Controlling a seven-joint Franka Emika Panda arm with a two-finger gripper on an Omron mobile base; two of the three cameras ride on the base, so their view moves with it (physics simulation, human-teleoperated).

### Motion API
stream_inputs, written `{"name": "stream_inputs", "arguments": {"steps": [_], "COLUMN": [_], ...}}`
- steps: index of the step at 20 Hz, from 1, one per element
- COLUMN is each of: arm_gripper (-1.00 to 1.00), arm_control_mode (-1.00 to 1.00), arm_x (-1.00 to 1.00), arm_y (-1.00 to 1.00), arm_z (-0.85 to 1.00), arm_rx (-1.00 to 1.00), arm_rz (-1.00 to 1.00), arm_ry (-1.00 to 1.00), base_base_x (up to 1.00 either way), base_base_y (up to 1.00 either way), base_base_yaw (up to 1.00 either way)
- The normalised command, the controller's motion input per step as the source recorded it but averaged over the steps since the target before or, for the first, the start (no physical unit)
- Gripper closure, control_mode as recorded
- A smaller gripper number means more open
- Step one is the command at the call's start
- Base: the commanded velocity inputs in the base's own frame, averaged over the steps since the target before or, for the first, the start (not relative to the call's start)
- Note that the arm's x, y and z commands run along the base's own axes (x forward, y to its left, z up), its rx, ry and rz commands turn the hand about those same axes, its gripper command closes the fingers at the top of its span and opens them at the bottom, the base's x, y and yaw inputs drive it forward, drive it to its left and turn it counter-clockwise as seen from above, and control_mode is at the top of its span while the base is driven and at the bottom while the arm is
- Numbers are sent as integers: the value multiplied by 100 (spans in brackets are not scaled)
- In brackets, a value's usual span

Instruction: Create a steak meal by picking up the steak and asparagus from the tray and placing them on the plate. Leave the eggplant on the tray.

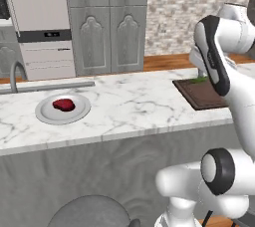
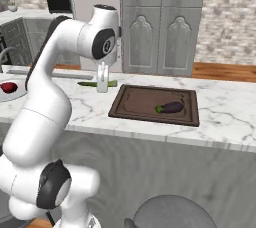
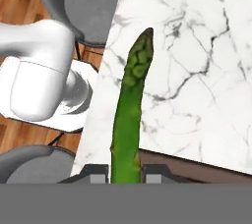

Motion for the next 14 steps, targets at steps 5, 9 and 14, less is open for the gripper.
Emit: {"name": "stream_inputs", "arguments": {"steps": [5,9,14], "arm_gripper": [100,100,100], "arm_control_mode": [-100,-100,-100], "arm_x": [-19,0,0], "arm_y": [98,99,100], "arm_z": [17,11,1], "arm_rx": [-3,-5,-7], "arm_rz": [0,-10,-18], "arm_ry": [0,6,9], "base_base_x": [0,0,0], "base_base_y": [0,0,0], "base_base_yaw": [0,0,0]}}
